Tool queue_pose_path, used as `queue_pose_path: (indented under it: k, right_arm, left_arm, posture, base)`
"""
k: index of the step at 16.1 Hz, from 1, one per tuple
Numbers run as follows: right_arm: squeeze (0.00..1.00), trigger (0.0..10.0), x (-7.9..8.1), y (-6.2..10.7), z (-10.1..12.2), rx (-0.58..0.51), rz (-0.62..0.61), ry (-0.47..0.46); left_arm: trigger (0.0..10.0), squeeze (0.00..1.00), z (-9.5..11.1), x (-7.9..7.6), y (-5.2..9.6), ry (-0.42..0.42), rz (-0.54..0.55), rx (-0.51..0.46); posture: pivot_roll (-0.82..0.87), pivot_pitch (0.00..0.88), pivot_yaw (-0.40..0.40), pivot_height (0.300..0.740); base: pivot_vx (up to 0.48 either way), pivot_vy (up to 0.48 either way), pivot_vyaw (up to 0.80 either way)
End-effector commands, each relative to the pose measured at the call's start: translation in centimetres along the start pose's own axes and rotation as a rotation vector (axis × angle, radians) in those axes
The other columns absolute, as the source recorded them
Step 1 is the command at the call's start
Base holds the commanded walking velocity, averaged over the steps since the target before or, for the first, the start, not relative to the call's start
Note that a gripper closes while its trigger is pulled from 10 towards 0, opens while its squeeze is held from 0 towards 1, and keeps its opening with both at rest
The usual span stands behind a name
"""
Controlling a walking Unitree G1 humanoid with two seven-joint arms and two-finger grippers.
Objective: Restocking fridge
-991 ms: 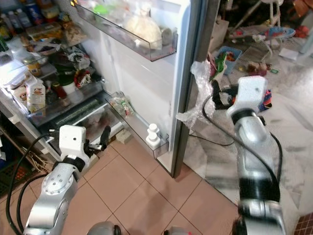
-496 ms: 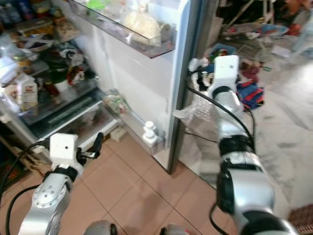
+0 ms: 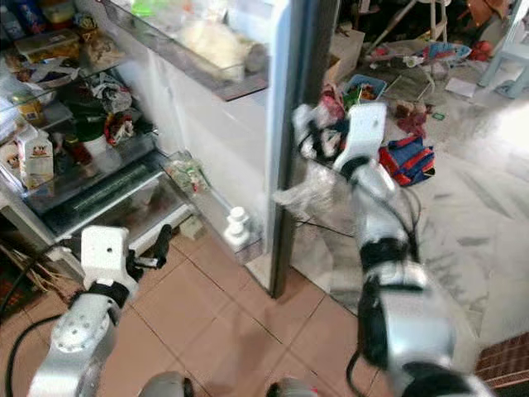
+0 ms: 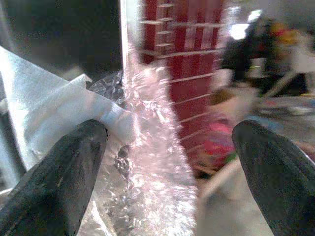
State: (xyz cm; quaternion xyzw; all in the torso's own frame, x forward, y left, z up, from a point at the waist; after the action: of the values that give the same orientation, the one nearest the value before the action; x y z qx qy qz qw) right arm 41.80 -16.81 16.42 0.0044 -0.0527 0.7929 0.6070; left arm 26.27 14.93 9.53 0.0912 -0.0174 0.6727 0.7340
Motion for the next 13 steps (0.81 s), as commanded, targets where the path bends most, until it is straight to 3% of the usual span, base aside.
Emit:
queue_pose_path:
  k: [1,2,6,9,13]
  right_arm:
    - [0.00,10.0,2.6,0.1,-0.9,0.035,0.146,-0.033]
    - [0.00,10.0,4.1,1.1,-1.6,0.054,0.273,-0.075]
    - [0.00,10.0,6.5,4.1,-2.5,0.106,0.501,-0.129]
    - [0.00,10.0,5.0,4.8,-2.5,0.081,0.407,-0.088]
    - [0.00,10.0,5.1,4.1,0.9,-0.022,0.385,-0.154]
  left_arm:
    - [10.0,0.00,0.1,0.0,-0.3,-0.012,-0.008,0.001]
    - [10.0,0.00,0.1,-0.1,-0.5,-0.013,-0.016,-0.003]
    - [10.0,0.00,0.2,-0.1,-0.9,-0.014,-0.024,-0.011]
    - [10.0,0.00,0.3,0.0,-0.9,-0.015,-0.020,-0.016]
    - [10.0,0.00,0.4,-0.2,-1.1,-0.018,-0.028,-0.023]
  posture:
    - [0.17,0.000,-0.011,0.740]
    - [0.16,0.000,-0.009,0.740]
    - [0.15,0.000,-0.004,0.740]
    - [0.15,0.000,-0.006,0.740]
    - [0.14,0.000,-0.004,0.740]
  base:
    - [0.000,0.000,0.00]
    - [0.000,0.000,0.00]
    - [0.000,0.000,0.00]
    - [0.000,0.000,0.00]
    - [0.000,0.000,0.00]
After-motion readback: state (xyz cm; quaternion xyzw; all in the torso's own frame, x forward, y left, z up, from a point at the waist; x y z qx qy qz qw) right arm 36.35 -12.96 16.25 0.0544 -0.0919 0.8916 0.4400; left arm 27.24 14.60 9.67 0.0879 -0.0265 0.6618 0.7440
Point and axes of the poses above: a point about 5 cm out from each wrist's last joint towards the gripper, its own y axis pointing back from the gripper into the wrist, its own z axis along the axis of the wrist's last joint, x = y × z, the point moved 4 cm from there along -y, pointing out of the wrist towards the gripper, and after that the axes turned 5 degrees about -y, right-handed, at the moved point
